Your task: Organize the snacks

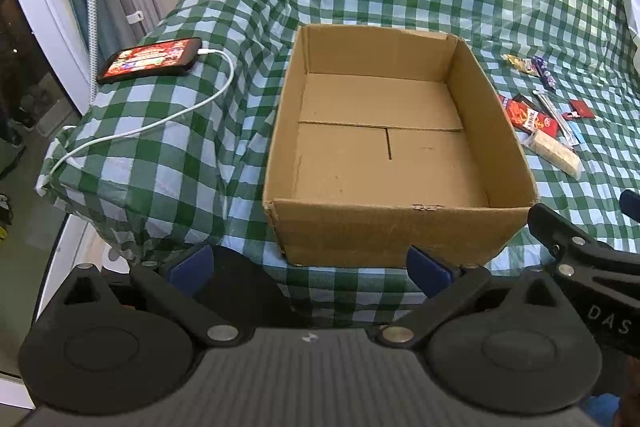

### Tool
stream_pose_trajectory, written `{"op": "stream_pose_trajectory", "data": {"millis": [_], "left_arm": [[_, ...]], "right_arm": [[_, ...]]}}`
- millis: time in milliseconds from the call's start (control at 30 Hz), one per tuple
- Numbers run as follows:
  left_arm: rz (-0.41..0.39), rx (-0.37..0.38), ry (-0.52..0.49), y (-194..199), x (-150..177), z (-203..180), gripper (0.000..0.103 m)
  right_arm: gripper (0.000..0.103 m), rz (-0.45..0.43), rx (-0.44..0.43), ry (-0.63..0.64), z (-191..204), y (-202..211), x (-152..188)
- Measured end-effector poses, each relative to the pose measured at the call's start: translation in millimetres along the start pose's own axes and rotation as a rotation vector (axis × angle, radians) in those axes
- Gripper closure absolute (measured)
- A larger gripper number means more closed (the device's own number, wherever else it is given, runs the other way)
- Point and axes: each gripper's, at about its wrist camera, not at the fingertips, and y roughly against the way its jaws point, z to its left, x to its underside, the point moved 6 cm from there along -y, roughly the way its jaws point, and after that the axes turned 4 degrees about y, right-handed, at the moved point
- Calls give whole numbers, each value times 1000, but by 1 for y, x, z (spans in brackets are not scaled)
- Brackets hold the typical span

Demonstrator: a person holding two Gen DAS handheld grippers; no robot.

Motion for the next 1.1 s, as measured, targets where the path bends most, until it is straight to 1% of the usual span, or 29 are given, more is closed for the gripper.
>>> {"op": "stream_pose_trajectory", "data": {"millis": [100,233,367,500,567,667,800,867,1000,1100], "left_arm": [[16,18,-4,-2,-4,-7,0],[5,5,-22,-5,-14,-20,0],[-11,-14,-50,-9,-29,-37,0],[-14,-25,-77,-16,-45,-58,0],[-10,-32,-93,-19,-54,-67,0],[26,-18,-99,-28,-66,-82,0],[47,-28,-96,-43,-86,-103,0],[56,-31,-103,-49,-94,-115,0],[67,-42,-147,-64,-108,-142,0],[66,-52,-188,-75,-117,-163,0]], "right_arm": [[0,6,5,-33,-9,-7,2],[0,9,35,-88,-34,-16,4],[0,15,93,-149,-72,-28,8],[0,35,128,-182,-121,-52,11],[0,56,140,-183,-150,-72,12],[0,79,124,-165,-189,-108,13],[1,148,100,-113,-228,-172,17],[1,172,71,-90,-238,-203,18],[1,233,50,-63,-252,-259,22],[1,265,25,-71,-259,-289,25]]}}
